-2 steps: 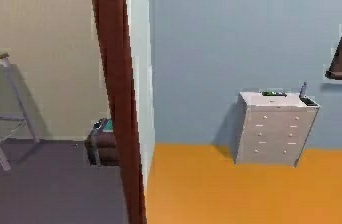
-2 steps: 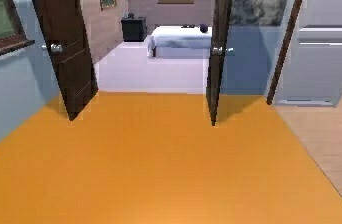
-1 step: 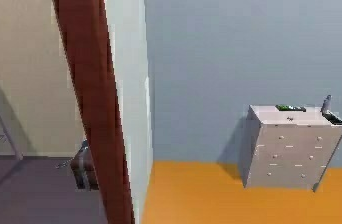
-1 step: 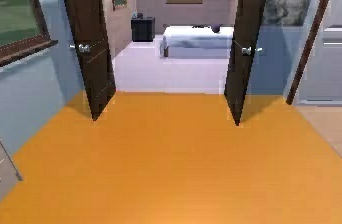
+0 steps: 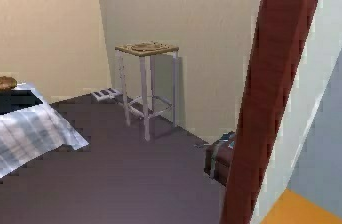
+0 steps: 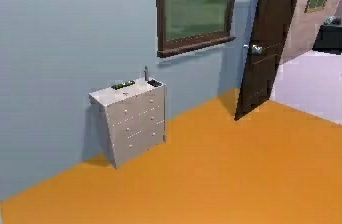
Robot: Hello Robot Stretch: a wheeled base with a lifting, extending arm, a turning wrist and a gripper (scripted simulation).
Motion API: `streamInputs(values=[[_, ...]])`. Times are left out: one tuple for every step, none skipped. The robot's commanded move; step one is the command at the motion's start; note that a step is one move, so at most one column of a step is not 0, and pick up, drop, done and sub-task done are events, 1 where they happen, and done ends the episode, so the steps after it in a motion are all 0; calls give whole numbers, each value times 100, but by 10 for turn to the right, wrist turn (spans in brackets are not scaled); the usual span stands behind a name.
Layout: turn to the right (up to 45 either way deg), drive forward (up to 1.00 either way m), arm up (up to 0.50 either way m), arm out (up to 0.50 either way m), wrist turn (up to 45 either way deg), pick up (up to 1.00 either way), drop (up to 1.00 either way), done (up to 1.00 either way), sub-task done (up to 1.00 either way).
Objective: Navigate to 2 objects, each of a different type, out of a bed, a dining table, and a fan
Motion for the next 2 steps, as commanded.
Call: streamInputs(values=[[-300, 0, 0, 0, 0, 0, 0, 0, 0], [0, 90, 0, 0, 0, 0, 0, 0, 0]])
